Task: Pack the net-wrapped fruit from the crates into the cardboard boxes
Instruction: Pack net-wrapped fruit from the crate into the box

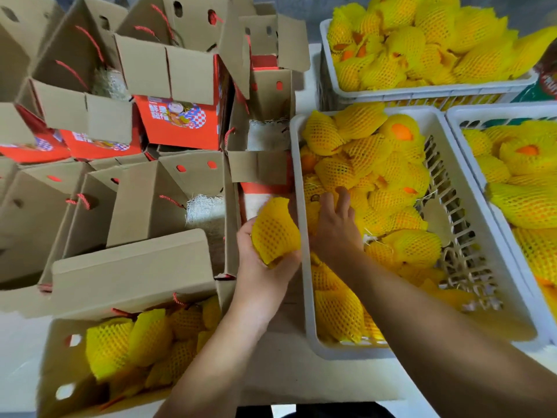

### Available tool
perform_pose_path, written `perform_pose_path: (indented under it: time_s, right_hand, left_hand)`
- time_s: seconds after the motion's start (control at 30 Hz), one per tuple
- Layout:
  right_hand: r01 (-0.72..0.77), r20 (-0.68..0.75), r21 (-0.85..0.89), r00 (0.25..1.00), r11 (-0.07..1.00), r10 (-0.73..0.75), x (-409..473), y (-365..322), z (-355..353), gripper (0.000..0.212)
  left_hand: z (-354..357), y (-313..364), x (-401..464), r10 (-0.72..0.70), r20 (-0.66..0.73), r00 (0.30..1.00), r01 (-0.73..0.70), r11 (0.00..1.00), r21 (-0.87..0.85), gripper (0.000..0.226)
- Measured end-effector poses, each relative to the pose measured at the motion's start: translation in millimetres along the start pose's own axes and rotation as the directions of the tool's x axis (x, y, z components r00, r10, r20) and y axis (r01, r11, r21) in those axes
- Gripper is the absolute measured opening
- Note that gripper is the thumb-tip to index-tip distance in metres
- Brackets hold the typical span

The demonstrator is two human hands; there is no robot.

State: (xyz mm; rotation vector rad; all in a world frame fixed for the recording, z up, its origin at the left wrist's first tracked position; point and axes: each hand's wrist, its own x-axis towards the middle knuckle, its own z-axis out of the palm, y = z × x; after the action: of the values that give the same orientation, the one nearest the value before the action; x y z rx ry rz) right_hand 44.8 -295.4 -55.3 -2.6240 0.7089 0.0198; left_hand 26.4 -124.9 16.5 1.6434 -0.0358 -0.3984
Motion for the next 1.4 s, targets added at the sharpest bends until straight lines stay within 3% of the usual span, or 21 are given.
perform_pose_path:
  time_s: [0.1,0.2,0.33,0.4,0.47,0.57,0.67,0.77,0.83,0.93,0.97,1.03,1.1,1.17,1.27,1.4]
  right_hand:
    - [0.086,-0.132,0.081,0.988,0.993,-0.075,-13,-1,-12,0.077]
    - [0.064,-0.296,0.33,0.954,0.942,0.039,-32,-7,-41,0.073]
    - [0.224,-0.526,0.531,0.844,0.817,0.11,-84,-55,-74,0.056]
    - [0.255,-0.46,0.707,0.874,0.659,0.155,-115,-103,-69,0.053]
    - [0.233,-0.301,0.826,0.952,0.513,0.054,-145,-151,-51,0.064]
    - [0.156,-0.122,0.836,0.988,0.526,-0.098,-176,-202,-11,0.071]
    - [-0.008,0.031,0.865,0.999,0.502,-0.037,-191,-230,24,0.068]
    - [-0.03,0.065,0.846,0.997,0.532,-0.047,-197,-239,45,0.058]
    - [-0.091,0.132,0.887,0.989,0.452,-0.061,-199,-245,57,0.053]
    - [-0.263,0.271,0.93,0.962,0.256,0.005,-200,-249,67,0.046]
    - [-0.261,0.264,0.918,0.964,0.3,0.032,-199,-247,68,0.046]
    - [-0.201,0.202,0.827,0.978,0.526,0.057,-196,-235,68,0.045]
    - [-0.162,0.199,0.648,0.979,0.744,0.04,-191,-223,68,0.048]
    - [-0.181,0.28,0.408,0.958,0.895,0.066,-184,-214,72,0.054]
    - [-0.235,0.335,0.16,0.926,0.959,0.171,-174,-210,84,0.072]
    - [-0.291,0.4,0.016,0.879,0.957,0.261,-161,-225,99,0.093]
  left_hand:
    - [-24,-3,-6,0.001,-0.014,1.0,0.0,0.998,0.066,0.071]
    - [-59,-1,-14,0.042,-0.003,0.999,-0.042,0.996,0.083,0.07]
    - [-119,3,-28,0.099,0.027,0.995,-0.1,0.993,0.063,0.065]
    - [-152,1,-36,0.145,0.05,0.988,-0.149,0.986,0.08,0.066]
    - [-182,-3,-46,0.151,0.083,0.985,-0.158,0.984,0.082,0.066]
    - [-222,-19,-54,0.075,0.085,0.994,-0.081,0.995,0.061,0.07]
    - [-259,-42,-61,-0.036,0.088,0.995,0.03,0.997,0.069,0.072]
    - [-279,-53,-64,-0.218,0.164,0.962,0.226,0.974,-0.031,0.059]
    - [-283,-56,-64,-0.324,0.185,0.928,0.35,0.928,-0.13,0.038]
    - [-290,-59,-61,-0.317,0.154,0.936,0.333,0.939,-0.088,0.024]
    - [-295,-59,-59,-0.291,0.165,0.942,0.303,0.951,-0.053,0.028]
    - [-305,-61,-56,-0.253,0.174,0.952,0.252,0.967,0.027,0.041]
    - [-312,-64,-54,-0.258,0.126,0.958,0.245,0.963,0.11,0.057]
    - [-315,-69,-52,-0.268,0.078,0.96,0.253,0.954,0.159,0.061]
    - [-316,-78,-51,-0.281,0.05,0.958,0.261,0.933,0.249,0.059]
    - [-317,-83,-48,-0.288,0.04,0.957,0.261,0.911,0.318,0.06]
